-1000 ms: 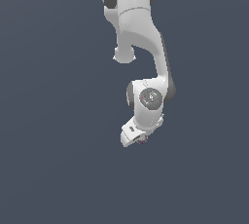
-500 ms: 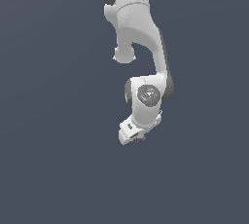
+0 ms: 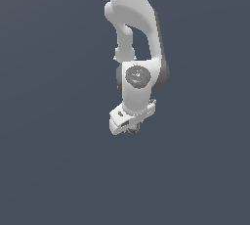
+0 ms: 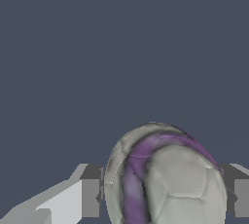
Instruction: Pick up the object and move it to a goal position.
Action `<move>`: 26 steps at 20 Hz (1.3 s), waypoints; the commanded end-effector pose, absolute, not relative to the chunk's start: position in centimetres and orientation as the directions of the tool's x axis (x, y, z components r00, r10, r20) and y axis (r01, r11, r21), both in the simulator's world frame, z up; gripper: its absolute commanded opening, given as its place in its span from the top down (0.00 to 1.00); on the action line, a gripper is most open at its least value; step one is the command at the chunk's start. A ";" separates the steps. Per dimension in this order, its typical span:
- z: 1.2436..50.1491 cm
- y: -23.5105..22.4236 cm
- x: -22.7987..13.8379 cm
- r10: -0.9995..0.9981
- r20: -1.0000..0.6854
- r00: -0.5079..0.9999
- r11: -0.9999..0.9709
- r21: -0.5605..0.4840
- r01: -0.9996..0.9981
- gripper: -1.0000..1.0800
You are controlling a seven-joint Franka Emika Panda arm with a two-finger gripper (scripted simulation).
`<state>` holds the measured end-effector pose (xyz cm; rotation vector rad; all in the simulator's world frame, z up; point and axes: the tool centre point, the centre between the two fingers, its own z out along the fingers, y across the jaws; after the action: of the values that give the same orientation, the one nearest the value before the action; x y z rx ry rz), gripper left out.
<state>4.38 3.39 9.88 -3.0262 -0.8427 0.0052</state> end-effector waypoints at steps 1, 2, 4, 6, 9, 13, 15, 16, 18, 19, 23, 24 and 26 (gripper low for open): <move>12.0 2.0 3.6 0.516 -0.001 0.856 -0.856 0.000 0.516 1.00; 12.9 1.4 3.2 0.516 -0.001 0.856 -0.856 0.000 0.516 1.00; 14.7 0.1 2.5 0.516 -0.001 0.856 -0.856 0.000 0.516 1.00; 16.6 -1.1 1.8 0.516 0.000 0.856 -0.856 0.000 0.516 1.00; 19.4 -3.0 0.7 0.516 0.000 0.856 -0.856 0.000 0.516 1.00; 22.8 -5.3 -0.5 0.517 0.001 0.856 -0.856 -0.001 0.517 1.00; 24.3 -6.3 -1.1 0.517 0.001 0.856 -0.856 -0.001 0.517 1.00; 24.9 -6.7 -1.3 0.517 0.001 0.856 -0.856 -0.001 0.517 1.00; 26.2 -7.5 -1.7 0.517 0.001 0.856 -0.856 -0.001 0.517 1.00; 26.7 -7.9 -1.9 0.517 0.001 0.856 -0.856 -0.001 0.517 1.00; 28.3 -9.0 -2.4 0.517 0.001 0.856 -0.856 -0.001 0.517 1.00; 28.5 -9.2 -2.4 0.517 0.001 0.856 -0.856 -0.001 0.517 1.00; 28.8 -9.4 -2.5 0.517 0.001 0.856 -0.856 -0.001 0.517 1.00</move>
<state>-2.41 -9.21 28.51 -3.0263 -0.8403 -0.0005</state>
